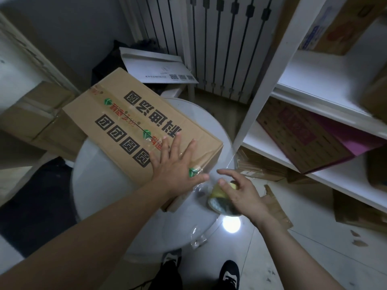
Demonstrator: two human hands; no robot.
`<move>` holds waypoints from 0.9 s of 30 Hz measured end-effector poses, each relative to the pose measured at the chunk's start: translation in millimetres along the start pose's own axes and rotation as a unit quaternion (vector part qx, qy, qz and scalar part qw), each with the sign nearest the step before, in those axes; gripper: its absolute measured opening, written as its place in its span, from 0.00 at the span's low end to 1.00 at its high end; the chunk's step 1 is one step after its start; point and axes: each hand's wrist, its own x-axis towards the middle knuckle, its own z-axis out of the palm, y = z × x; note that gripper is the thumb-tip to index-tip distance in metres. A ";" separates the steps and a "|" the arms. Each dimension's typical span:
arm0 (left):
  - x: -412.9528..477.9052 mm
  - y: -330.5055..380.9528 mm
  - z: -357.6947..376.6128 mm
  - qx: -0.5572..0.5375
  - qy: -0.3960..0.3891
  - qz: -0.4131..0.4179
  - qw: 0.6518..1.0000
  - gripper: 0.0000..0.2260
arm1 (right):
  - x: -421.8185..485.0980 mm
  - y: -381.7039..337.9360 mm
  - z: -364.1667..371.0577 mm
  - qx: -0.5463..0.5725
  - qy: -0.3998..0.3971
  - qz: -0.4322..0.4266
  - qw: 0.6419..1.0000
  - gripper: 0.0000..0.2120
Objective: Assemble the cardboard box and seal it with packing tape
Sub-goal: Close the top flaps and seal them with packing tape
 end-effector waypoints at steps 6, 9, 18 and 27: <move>-6.7 -16.3 -13.3 0.005 0.090 0.193 0.977 0.25 | 5.6 -15.9 17.1 -0.078 -0.028 0.011 0.996 0.10; -1.0 -13.0 -20.9 0.053 0.056 0.288 0.955 0.13 | 10.7 -17.3 19.2 -0.106 -0.020 0.018 0.994 0.07; 15.1 0.8 -43.8 0.012 -0.034 0.280 0.959 0.06 | 15.1 -28.5 19.4 -0.046 -0.022 0.008 0.999 0.14; 16.3 -4.4 -31.4 0.009 0.046 0.308 0.950 0.11 | 11.9 -32.0 19.8 -0.129 0.032 -0.043 0.990 0.05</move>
